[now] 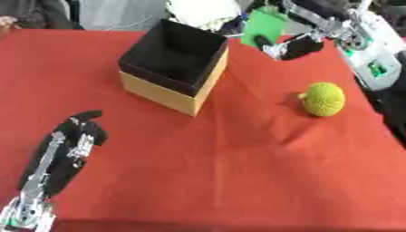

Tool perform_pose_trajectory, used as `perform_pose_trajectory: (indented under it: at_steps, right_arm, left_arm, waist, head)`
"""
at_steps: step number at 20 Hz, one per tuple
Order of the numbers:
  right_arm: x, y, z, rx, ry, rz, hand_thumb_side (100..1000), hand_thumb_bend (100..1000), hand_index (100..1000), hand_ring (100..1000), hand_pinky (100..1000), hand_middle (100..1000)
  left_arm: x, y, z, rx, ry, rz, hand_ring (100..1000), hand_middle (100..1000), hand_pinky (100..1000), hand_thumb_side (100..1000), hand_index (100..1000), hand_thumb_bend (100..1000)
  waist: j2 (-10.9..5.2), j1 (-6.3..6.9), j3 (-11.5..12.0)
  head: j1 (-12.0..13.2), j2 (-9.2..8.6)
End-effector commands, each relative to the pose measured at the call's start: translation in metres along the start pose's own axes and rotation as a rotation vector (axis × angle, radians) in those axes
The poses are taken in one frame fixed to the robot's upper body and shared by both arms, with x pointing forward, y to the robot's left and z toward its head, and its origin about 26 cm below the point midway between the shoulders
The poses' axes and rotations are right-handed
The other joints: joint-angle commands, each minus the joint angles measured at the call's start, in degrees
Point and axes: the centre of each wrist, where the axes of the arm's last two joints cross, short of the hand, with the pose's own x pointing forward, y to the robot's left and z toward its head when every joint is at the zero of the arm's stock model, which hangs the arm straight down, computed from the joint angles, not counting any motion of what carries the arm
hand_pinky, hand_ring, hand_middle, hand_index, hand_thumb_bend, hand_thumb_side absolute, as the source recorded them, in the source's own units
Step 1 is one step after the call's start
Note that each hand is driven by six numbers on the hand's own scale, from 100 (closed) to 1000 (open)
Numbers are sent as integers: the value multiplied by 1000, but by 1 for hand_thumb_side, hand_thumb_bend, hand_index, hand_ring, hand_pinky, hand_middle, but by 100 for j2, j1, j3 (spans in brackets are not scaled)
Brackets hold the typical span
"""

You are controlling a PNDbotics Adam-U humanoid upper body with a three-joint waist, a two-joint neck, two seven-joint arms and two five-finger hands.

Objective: Pick up objects on the table and place them in the box.

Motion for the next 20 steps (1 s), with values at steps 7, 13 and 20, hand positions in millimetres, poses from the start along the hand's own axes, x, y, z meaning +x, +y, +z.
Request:
perform_pose_trajectory:
  at_steps: [7,13,20]
  right_arm:
    - [-24,6,-21,-6,70,-27,152,100,816,474,560,565]
    - [-35,35,-29,68,134,-67,198,100,872,533,605,682]
    - [-23,66,-45,213,42,-48,223,100,961,900,837,936]
  left_arm:
    - [12,-4,-13,-71,-62,4,577,517,599,766,823,100]
    - [17,-8,-19,-98,-85,14,577,517,599,765,823,100]
    - [16,-9,-19,-103,-85,18,577,517,600,767,824,100]
  waist:
    - [-22,2,416]
    - [26,27,680]
    - [57,67,727]
  head:
    - [-568,-254]
    - [-857,-351]
    - [-898,-417]
